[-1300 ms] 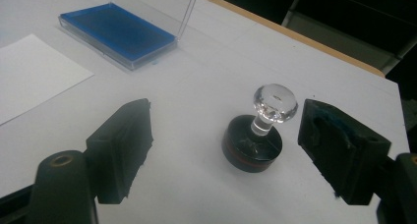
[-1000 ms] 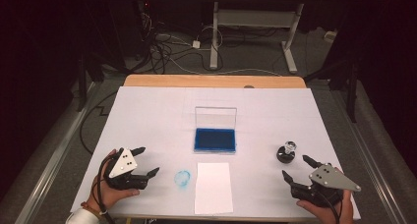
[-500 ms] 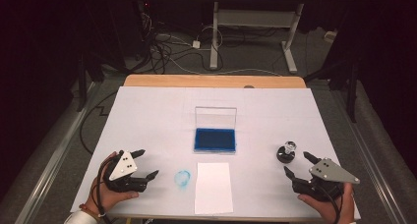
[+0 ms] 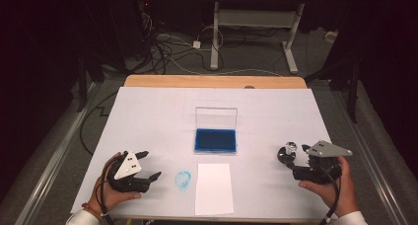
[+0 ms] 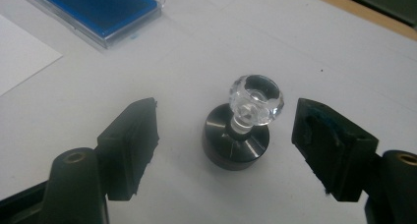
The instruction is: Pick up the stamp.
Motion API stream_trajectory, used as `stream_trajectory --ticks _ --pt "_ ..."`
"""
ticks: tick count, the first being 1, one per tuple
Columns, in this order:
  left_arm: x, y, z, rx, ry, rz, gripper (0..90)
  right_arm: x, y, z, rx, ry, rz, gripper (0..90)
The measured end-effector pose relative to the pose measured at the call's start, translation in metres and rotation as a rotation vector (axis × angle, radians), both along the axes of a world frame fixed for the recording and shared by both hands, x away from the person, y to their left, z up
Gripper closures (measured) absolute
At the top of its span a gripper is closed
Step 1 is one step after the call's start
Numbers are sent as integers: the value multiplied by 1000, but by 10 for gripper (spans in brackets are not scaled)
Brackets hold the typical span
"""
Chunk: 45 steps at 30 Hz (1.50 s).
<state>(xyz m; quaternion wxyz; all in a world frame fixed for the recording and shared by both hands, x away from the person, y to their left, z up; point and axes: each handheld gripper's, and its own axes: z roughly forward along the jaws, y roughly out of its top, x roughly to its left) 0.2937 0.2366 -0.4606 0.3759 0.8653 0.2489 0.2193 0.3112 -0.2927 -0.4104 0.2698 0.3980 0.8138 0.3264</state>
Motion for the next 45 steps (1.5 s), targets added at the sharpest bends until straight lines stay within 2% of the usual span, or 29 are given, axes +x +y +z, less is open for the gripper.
stream_trajectory --ticks 1,2,3,6,7,9,10,11,13,16,20,21,31,37,42,45 --pt "0 0 0 4 -3 0 210 0 0 0 0 0 0 260" --pt "-1 0 1 5 -5 0 210 10 -1 0 17 41 4 291" --pt "0 0 1 9 -3 -1 210 15 -1 0 20 52 6 320" --pt "0 0 1 11 1 -7 215 29 0 0 -12 81 -2 379" --pt "0 0 1 11 1 -7 218 29 0 0 -12 81 -2 379" --pt "1 -1 0 15 3 -12 218 42 0 -3 -5 116 -26 393" --pt "0 -1 0 15 5 -15 218 42 0 -3 -5 116 -26 393" --pt "0 -2 0 18 4 -16 218 48 1 -6 -17 139 -10 406" --pt "1 -1 -1 21 8 -18 218 50 2 -8 -8 149 2 463" --pt "1 -2 -1 24 12 -18 218 52 3 -9 -26 159 -13 487" --pt "1 -3 -2 33 14 -24 218 53 1 -11 -8 163 -12 549" --pt "1 -3 -2 34 13 -26 218 52 0 -12 9 159 -8 561" --pt "2 -4 -4 44 19 -30 218 51 0 -13 13 147 -9 570" --pt "2 -3 -3 24 10 -29 218 49 0 -14 15 135 4 571" --pt "2 -3 -4 31 10 -28 218 46 2 -12 10 121 16 572" --pt "2 -3 -3 14 3 -20 218 44 4 -10 5 118 33 572"
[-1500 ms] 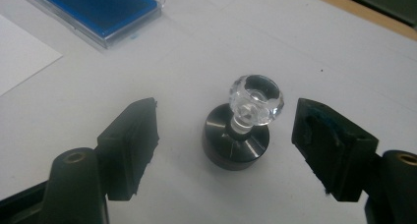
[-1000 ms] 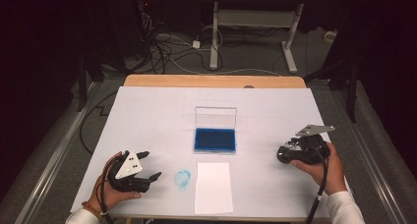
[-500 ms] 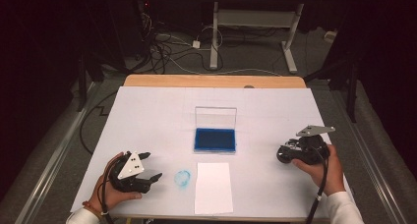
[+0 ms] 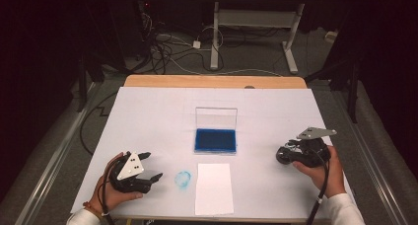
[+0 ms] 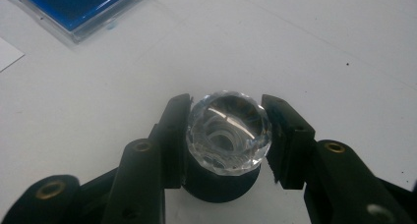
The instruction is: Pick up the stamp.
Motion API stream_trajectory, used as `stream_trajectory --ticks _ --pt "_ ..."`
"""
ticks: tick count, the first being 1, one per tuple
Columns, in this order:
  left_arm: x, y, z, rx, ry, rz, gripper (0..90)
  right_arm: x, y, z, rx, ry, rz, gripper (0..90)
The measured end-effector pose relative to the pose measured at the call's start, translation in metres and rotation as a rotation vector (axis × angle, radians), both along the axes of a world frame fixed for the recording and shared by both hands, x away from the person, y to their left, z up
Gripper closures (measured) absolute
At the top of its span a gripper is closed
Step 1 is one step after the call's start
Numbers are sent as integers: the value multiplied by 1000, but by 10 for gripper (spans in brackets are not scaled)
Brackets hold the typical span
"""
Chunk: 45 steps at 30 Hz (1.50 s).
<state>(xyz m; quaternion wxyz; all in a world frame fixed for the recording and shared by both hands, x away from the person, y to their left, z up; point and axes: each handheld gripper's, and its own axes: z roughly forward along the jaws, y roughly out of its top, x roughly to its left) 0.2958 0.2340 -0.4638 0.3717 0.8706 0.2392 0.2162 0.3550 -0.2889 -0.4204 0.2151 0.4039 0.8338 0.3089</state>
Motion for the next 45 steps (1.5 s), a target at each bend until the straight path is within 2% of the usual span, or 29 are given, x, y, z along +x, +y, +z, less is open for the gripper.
stream_trajectory --ticks 7,13,19,28,45 --pt "0 0 0 1 1 2 218 -6 2 4 2 -21 16 572" --pt "5 -1 0 -13 0 -9 218 -14 1 10 27 -58 14 572" --pt "10 -4 0 -10 4 -22 218 -19 -1 11 14 -62 3 572" --pt "12 -6 -1 -7 6 -39 218 -25 -4 15 33 -78 -9 572" --pt "10 0 -4 -2 16 -21 218 -25 5 24 45 -115 31 573"
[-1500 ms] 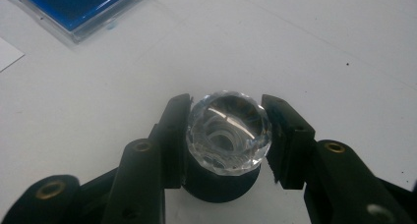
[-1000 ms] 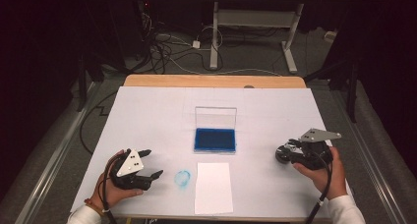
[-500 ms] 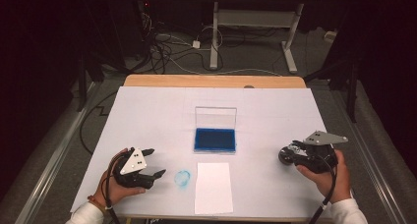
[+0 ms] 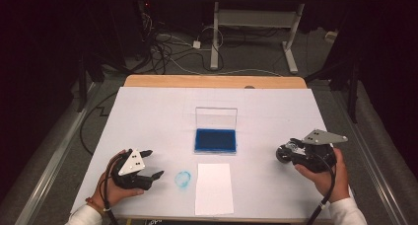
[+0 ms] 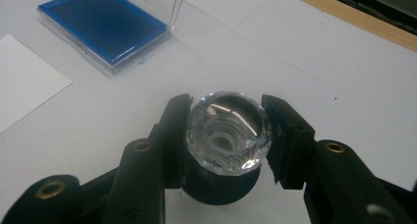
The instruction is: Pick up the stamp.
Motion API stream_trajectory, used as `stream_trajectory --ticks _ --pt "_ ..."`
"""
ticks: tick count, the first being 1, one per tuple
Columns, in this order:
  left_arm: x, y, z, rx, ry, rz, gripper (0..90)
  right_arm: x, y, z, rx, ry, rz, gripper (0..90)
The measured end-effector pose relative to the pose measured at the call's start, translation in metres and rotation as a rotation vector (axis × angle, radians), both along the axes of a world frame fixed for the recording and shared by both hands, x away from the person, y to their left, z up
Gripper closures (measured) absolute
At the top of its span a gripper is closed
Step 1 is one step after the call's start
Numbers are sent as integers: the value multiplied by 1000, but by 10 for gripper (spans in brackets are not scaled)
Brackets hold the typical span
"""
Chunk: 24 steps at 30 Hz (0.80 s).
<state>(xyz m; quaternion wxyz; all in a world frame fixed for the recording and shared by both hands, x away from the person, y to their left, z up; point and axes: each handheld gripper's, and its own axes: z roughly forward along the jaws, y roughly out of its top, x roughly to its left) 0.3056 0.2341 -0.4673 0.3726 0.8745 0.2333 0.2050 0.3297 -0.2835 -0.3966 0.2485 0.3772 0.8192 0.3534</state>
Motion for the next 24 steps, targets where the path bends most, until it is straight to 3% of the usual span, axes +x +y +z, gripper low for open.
stream_trajectory --ticks 24 --pt "-9 10 -1 0 0 35 218 8 27 5 5 -23 74 572"
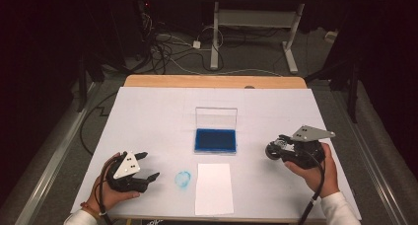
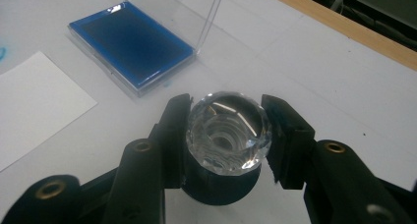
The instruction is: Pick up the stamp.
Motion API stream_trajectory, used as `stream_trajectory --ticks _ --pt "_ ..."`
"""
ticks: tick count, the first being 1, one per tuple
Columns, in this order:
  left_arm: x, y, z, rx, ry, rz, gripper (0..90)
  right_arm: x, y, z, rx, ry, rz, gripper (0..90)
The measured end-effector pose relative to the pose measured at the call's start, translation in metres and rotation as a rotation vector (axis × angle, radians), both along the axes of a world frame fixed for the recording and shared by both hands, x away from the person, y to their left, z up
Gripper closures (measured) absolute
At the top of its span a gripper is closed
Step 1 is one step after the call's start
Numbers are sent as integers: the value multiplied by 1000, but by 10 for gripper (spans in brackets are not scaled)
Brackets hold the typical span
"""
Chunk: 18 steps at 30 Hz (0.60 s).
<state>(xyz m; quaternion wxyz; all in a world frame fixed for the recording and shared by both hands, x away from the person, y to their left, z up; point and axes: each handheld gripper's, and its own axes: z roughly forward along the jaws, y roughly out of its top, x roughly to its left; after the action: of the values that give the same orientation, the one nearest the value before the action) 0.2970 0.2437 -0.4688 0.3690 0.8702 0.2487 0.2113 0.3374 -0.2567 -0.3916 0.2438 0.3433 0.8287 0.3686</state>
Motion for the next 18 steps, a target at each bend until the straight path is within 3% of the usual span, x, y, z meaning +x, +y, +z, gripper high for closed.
stream_trajectory --ticks 5,18 --pt "-2 0 0 -2 0 2 218 1 9 3 18 -31 16 573" --pt "-7 6 -2 1 6 24 218 4 27 5 28 -43 60 573"
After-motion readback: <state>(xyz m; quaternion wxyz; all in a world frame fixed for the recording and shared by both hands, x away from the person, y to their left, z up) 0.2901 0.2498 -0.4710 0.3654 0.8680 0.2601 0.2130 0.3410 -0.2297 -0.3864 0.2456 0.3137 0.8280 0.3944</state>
